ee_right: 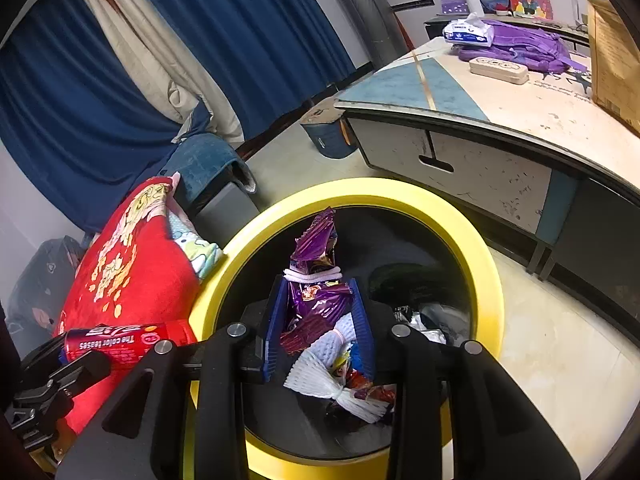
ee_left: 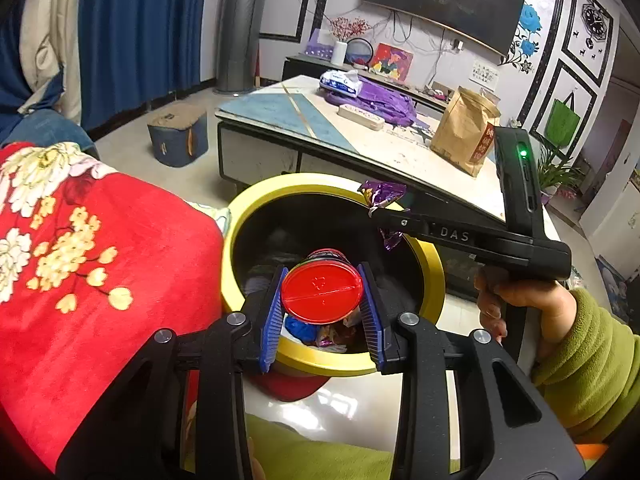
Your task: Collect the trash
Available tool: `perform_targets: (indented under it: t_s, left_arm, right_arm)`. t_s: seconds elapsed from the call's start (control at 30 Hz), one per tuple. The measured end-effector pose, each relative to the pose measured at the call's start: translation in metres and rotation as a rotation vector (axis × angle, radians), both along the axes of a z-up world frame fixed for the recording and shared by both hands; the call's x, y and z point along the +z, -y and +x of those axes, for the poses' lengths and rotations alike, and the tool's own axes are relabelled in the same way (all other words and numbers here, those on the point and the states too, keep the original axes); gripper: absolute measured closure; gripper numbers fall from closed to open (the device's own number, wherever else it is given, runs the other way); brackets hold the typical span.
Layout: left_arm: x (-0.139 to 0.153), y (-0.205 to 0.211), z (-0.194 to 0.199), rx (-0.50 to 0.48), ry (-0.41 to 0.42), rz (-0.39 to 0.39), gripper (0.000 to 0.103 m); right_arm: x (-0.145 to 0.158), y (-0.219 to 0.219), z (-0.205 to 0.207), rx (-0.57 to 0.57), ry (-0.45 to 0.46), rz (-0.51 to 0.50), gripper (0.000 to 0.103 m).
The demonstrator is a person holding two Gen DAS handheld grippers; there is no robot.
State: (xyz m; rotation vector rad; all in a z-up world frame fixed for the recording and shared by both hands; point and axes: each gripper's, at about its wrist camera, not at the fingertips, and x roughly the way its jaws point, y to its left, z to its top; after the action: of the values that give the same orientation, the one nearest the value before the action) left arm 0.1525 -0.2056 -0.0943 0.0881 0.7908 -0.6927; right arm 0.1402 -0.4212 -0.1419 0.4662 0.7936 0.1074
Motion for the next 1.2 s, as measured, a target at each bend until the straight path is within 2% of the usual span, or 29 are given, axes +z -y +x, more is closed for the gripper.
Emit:
perform_targets:
  t_s: [0.23,0.4,0.5,0.57,0.63,0.7,0.77,0.87,1.0,1.07,1.2]
  left_arm:
    - [-0.002,0.008,0.008,-0.012,0.009,0.009,0.075]
    - [-0.002,0.006,0.012,0.004,0.009,0.002,0.074]
    - [0.000,0.001,0.016,0.028,0.004,-0.011,0.062]
    - [0.002,-0.003,0.016,0.040,0.003,-0.024,0.047]
    - [0.006,-0.010,0.016,0.062,0.010,-0.033,0.037]
    - [0.009,-0.016,0.016,0.077,0.011,-0.042,0.031]
    - [0.012,-0.024,0.016,0.105,0.013,-0.051,0.011]
    - [0.018,-0.036,0.017,0.136,0.008,-0.076,0.011]
    - [0.027,-0.060,0.013,0.216,0.013,-0.107,0.011]
    - [0.032,-0.073,0.009,0.256,0.027,-0.110,0.011]
    - [0.045,-0.099,0.000,0.326,0.060,-0.126,0.011]
  right_arm:
    - [-0.006,0.010,-0.001,-0.031,-0.011,0.020,0.069]
    - [-0.005,0.014,-0.002,-0.041,-0.012,0.032,0.062]
    - [-0.001,0.017,-0.005,-0.049,-0.004,0.028,0.055]
    - [0.001,0.018,-0.006,-0.053,-0.001,0.025,0.052]
    - [0.004,0.018,-0.008,-0.058,0.002,0.020,0.048]
    - [0.009,0.017,-0.011,-0.057,0.011,0.007,0.044]
    - [0.016,0.014,-0.015,-0.052,0.027,-0.016,0.036]
    - [0.027,0.007,-0.020,-0.043,0.056,-0.047,0.025]
    - [0.039,-0.006,-0.022,-0.024,0.093,-0.076,0.018]
    - [0.047,-0.016,-0.022,-0.010,0.109,-0.083,0.010]
    - [0.063,-0.043,-0.022,0.052,0.144,-0.111,0.007]
